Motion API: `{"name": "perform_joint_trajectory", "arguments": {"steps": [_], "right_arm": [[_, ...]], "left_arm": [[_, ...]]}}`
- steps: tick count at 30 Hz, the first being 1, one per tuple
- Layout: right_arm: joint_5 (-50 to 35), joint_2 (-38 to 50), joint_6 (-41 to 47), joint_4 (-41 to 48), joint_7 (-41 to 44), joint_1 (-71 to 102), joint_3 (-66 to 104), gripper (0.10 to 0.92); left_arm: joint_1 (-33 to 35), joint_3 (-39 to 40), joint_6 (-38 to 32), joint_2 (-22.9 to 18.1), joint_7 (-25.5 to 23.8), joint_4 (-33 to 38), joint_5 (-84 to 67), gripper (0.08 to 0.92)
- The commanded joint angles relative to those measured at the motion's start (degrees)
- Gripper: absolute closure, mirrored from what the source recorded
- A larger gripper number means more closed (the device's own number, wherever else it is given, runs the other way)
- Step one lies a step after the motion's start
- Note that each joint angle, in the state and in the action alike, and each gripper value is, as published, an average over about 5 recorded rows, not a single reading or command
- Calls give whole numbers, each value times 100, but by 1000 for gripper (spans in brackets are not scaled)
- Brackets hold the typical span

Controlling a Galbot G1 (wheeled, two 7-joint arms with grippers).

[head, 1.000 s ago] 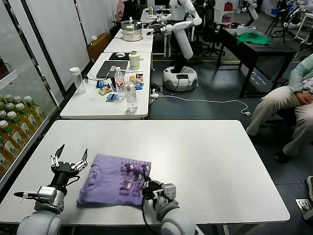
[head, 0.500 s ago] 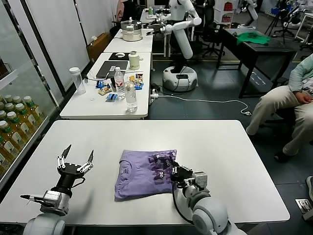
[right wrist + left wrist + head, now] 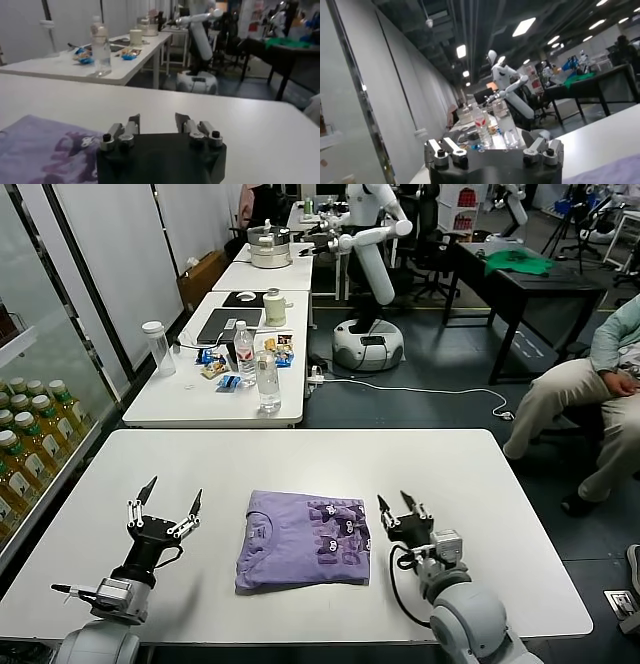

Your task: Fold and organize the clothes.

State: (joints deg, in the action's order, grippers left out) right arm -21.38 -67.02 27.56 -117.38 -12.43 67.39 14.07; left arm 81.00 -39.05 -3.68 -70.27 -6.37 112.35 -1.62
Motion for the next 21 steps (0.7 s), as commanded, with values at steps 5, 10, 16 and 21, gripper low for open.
{"name": "perform_joint_trajectory", "arguments": {"steps": [5,10,16,21], "right_arm": [[1216,-198,-1106,479,585,-52,909,313],[1414,-265,-1304,630,713,-51,896,216],[1497,-286,-1370,754,723,-122,769,203],[1474,-247,-1360,898,678,-282,660,203]], "left_arm": [[-95,26,-261,110,-216,-91,15,177],[-120,5,-263,135,-197,-225,-143,177],[-91,-62,-222,95,-160,-251,-357,177],[-108,-111,-185,60,-136,-229,-418,177]]}}
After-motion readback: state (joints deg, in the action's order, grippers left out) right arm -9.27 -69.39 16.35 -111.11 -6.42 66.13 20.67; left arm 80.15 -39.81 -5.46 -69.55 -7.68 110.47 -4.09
